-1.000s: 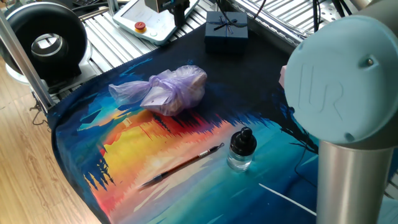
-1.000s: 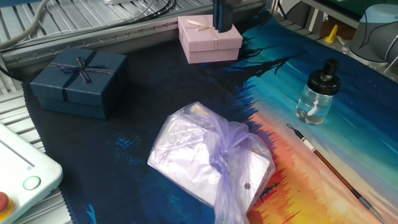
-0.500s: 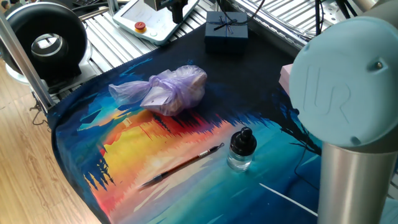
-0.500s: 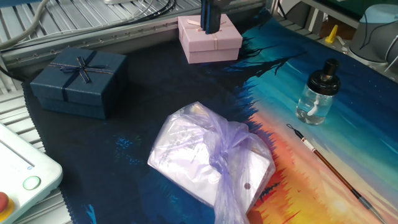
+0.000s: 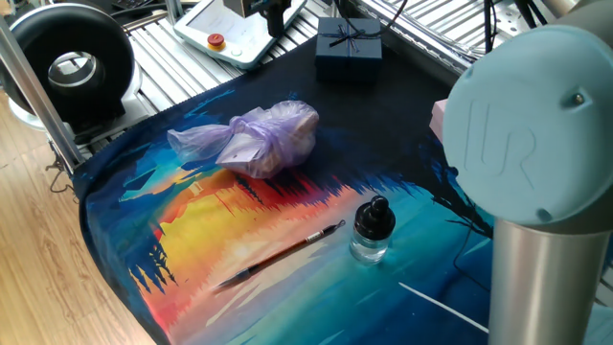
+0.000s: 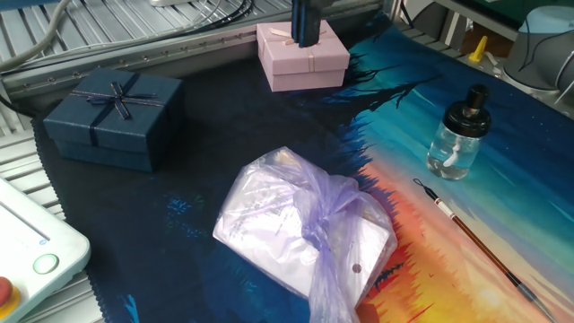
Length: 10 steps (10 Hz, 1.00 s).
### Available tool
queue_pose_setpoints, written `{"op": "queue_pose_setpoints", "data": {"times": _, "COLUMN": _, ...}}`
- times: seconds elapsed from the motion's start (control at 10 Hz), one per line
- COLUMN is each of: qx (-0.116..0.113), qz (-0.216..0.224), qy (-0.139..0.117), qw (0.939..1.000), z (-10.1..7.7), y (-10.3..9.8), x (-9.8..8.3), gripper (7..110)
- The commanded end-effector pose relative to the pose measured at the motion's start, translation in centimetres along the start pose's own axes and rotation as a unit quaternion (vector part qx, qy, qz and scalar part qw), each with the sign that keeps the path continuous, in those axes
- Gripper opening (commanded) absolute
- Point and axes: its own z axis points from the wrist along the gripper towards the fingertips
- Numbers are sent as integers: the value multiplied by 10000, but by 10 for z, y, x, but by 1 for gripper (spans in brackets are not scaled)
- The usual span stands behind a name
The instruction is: Pick up a bag of things
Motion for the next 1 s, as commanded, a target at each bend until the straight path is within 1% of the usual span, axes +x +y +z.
{"op": "queue_pose_setpoints", "data": {"times": 0.0, "qx": -32, "qz": -71, "qy": -59, "qw": 10000, "z": 16, "y": 8, "x": -9, "gripper": 7}}
{"op": "queue_pose_setpoints", "data": {"times": 0.1, "qx": 30, "qz": -22, "qy": -72, "qw": 10000, "z": 22, "y": 11, "x": -14, "gripper": 7}}
{"op": "queue_pose_setpoints", "data": {"times": 0.3, "qx": 16, "qz": 16, "qy": -111, "qw": 9999, "z": 28, "y": 24, "x": -25, "gripper": 7}}
{"op": "queue_pose_setpoints", "data": {"times": 0.4, "qx": 13, "qz": 47, "qy": -42, "qw": 10000, "z": 28, "y": 29, "x": -26, "gripper": 7}}
{"op": "queue_pose_setpoints", "data": {"times": 0.5, "qx": 104, "qz": 98, "qy": -39, "qw": 9999, "z": 27, "y": 27, "x": -30, "gripper": 7}}
{"op": "queue_pose_setpoints", "data": {"times": 0.6, "qx": 127, "qz": 161, "qy": -40, "qw": 9998, "z": 24, "y": 26, "x": -33, "gripper": 7}}
{"op": "queue_pose_setpoints", "data": {"times": 0.7, "qx": 65, "qz": 181, "qy": -19, "qw": 9998, "z": 24, "y": 29, "x": -32, "gripper": 7}}
{"op": "queue_pose_setpoints", "data": {"times": 0.8, "qx": -258, "qz": 192, "qy": 10, "qw": 9995, "z": 24, "y": 45, "x": -31, "gripper": 7}}
{"op": "queue_pose_setpoints", "data": {"times": 0.9, "qx": -457, "qz": 96, "qy": 9, "qw": 9989, "z": 23, "y": 55, "x": -31, "gripper": 7}}
